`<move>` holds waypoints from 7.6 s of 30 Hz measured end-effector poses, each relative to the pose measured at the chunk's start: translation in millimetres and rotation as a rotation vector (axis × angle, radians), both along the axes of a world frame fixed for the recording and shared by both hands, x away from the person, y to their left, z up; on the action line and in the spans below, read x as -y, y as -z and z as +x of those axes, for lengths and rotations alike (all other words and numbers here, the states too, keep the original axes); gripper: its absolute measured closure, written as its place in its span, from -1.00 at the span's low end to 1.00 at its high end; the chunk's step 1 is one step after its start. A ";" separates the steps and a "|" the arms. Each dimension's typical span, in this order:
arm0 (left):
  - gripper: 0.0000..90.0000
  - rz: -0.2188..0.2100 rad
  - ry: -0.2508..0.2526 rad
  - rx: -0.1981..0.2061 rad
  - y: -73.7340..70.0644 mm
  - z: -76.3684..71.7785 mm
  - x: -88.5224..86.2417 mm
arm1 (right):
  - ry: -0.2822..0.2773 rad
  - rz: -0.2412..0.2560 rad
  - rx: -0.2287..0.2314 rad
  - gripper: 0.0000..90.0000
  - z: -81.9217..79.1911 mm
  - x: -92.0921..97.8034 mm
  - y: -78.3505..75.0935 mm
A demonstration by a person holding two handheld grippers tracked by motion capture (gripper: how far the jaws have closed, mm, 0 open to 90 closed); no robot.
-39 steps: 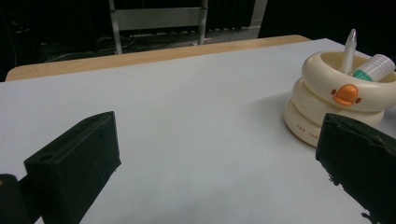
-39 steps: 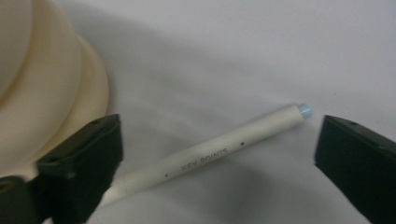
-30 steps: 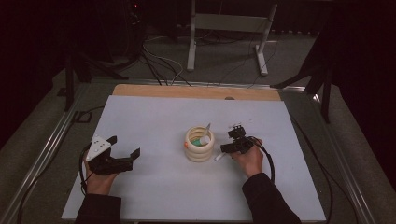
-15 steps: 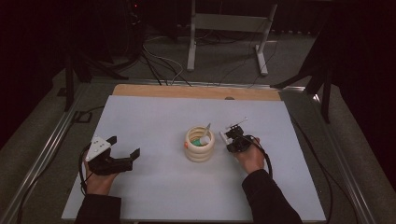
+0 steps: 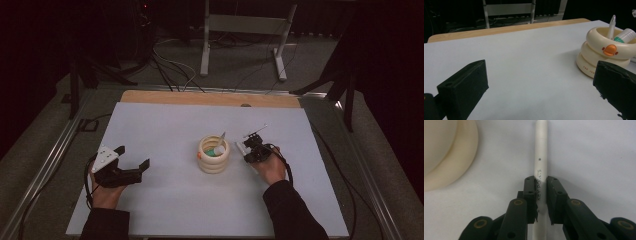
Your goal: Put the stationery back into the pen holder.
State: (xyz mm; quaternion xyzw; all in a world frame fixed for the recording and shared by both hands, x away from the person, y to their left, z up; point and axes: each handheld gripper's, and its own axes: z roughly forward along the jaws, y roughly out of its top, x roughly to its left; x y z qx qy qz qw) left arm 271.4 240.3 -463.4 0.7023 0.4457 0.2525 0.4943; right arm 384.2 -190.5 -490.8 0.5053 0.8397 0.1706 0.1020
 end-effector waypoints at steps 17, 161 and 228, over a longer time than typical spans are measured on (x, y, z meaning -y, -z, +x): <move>-1.00 0.001 0.002 0.000 0.2 0.0 0.2 | -0.021 0.095 0.085 0.77 -7.5 1.6 -19.0; -1.00 -0.008 0.000 -0.001 0.1 -0.4 -2.4 | -0.239 0.518 0.548 0.76 -6.0 -80.0 -33.6; -1.00 -0.005 -0.002 -0.002 0.4 -0.2 -1.9 | -0.217 0.425 0.586 -0.81 -16.9 -63.6 -53.6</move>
